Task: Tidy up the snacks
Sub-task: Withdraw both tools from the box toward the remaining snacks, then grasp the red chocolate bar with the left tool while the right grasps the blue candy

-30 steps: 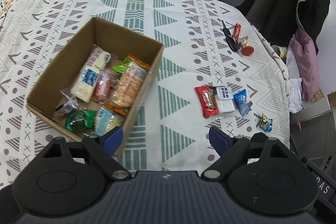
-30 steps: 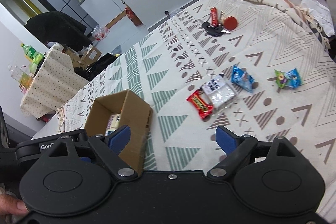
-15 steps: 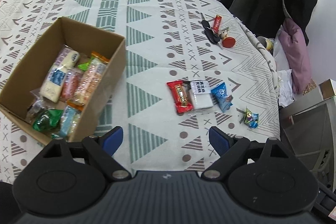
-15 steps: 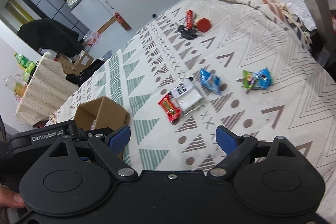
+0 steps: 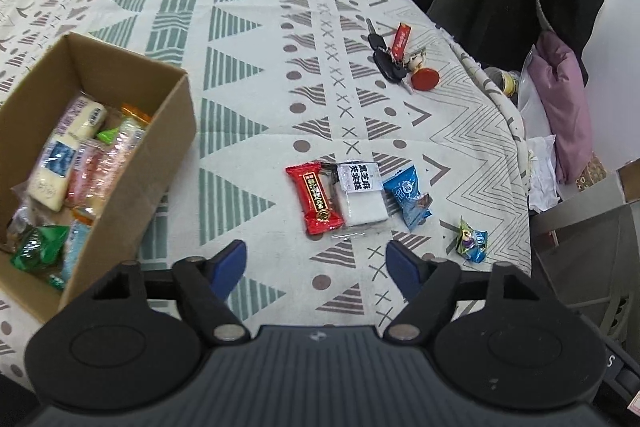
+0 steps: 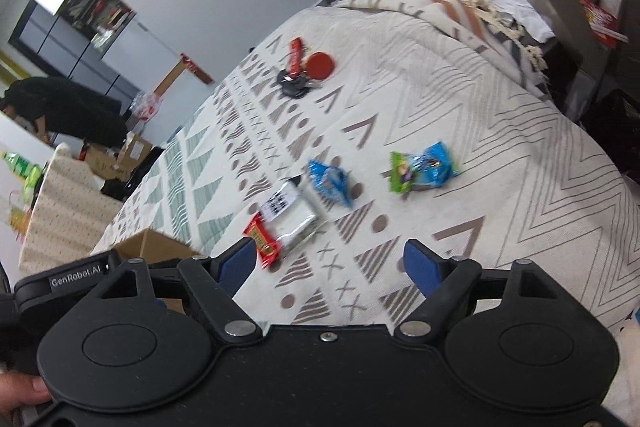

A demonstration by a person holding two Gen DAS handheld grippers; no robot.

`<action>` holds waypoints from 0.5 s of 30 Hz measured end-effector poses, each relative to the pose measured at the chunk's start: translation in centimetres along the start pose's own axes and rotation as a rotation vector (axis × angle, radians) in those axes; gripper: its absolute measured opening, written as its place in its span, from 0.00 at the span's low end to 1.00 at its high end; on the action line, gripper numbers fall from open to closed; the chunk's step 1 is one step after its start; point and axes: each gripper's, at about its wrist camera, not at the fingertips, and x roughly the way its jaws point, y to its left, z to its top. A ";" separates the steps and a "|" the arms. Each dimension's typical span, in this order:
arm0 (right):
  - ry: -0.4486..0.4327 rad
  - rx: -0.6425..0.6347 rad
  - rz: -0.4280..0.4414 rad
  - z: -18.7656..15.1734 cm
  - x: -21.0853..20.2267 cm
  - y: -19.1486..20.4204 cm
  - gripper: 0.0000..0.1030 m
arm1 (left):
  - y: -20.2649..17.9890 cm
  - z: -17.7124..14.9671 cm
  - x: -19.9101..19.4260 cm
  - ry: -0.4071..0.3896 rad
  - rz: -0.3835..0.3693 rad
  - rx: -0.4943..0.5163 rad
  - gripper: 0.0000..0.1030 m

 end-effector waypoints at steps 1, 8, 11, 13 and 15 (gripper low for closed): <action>-0.002 0.008 -0.002 0.2 0.2 -0.3 0.76 | -0.1 0.1 0.5 0.007 -0.001 -0.002 0.66; -0.005 0.046 -0.032 1.7 2.0 -2.0 0.74 | -0.4 1.1 3.7 0.040 0.015 -0.013 0.51; 0.002 0.051 -0.050 2.4 3.1 -2.7 0.74 | -0.5 1.7 5.1 0.042 0.037 -0.015 0.49; 0.008 0.053 -0.068 2.9 3.7 -3.1 0.74 | -0.2 2.3 6.2 0.053 0.038 -0.032 0.49; 0.011 0.049 -0.087 3.4 4.3 -3.3 0.74 | -0.1 2.8 7.3 0.061 0.048 -0.042 0.45</action>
